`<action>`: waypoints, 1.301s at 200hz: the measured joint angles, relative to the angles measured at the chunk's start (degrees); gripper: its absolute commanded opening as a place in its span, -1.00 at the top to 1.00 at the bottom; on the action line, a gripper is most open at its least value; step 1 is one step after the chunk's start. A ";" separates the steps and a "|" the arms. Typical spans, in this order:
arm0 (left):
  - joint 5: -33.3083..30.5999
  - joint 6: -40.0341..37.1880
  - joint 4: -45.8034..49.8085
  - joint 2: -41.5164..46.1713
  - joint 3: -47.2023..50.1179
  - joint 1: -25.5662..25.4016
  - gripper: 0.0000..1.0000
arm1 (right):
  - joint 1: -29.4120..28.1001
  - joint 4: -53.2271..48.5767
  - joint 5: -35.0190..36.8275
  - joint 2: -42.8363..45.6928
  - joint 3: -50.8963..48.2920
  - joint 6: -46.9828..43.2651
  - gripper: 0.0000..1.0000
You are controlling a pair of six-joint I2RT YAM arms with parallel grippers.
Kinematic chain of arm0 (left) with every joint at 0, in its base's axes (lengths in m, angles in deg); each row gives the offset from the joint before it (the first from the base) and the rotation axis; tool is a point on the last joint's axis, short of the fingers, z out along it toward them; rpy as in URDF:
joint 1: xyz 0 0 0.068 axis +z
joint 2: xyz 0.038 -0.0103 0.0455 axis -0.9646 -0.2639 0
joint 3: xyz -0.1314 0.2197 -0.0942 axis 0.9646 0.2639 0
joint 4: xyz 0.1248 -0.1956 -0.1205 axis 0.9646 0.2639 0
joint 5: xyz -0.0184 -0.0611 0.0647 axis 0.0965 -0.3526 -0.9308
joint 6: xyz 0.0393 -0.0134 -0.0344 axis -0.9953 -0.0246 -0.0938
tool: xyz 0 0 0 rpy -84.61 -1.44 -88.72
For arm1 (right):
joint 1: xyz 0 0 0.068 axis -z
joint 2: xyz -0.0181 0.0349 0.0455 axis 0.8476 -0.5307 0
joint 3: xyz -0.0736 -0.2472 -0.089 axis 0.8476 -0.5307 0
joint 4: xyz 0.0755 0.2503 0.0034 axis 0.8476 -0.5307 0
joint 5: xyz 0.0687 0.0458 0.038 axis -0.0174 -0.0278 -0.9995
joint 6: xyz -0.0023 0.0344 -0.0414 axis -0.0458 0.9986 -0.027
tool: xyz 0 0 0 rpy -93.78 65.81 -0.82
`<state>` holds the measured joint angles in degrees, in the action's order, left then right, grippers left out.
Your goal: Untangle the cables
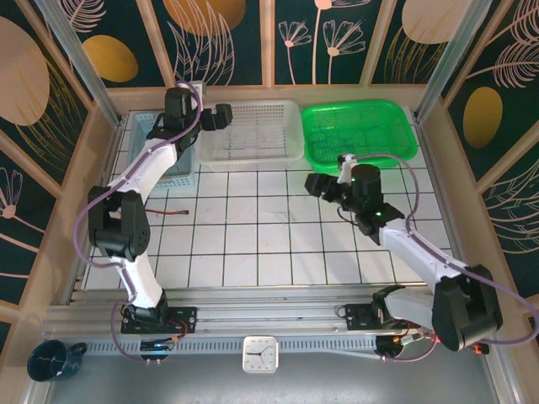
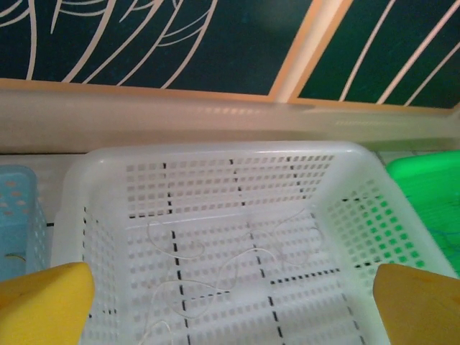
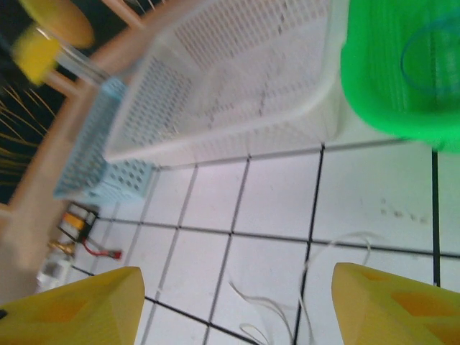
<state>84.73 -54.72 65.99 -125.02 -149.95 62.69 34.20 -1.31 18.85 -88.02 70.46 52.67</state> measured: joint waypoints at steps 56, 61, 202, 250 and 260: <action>4.81 7.30 -5.60 14.12 20.72 -4.92 -0.98 | -5.70 -2.51 3.85 -14.05 1.77 -2.84 -0.33; 5.27 8.41 -6.49 14.97 22.67 -5.51 -0.98 | -6.14 -2.75 4.00 -15.19 2.10 -3.23 -0.33; 9.33 24.41 -20.33 20.52 41.83 -8.04 -0.98 | -12.26 -4.13 5.90 -26.97 6.69 -7.76 1.00; 12.76 28.96 -24.79 19.91 43.60 -8.04 -0.98 | -12.26 -5.95 5.84 -21.29 9.55 -8.17 1.00; 13.55 30.16 -25.90 19.61 43.95 -8.31 -0.98 | -12.26 -6.21 5.77 -19.47 10.25 -8.15 1.00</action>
<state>98.28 -24.56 40.09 -105.42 -106.00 54.38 21.94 -7.52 24.62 -107.50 80.71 44.52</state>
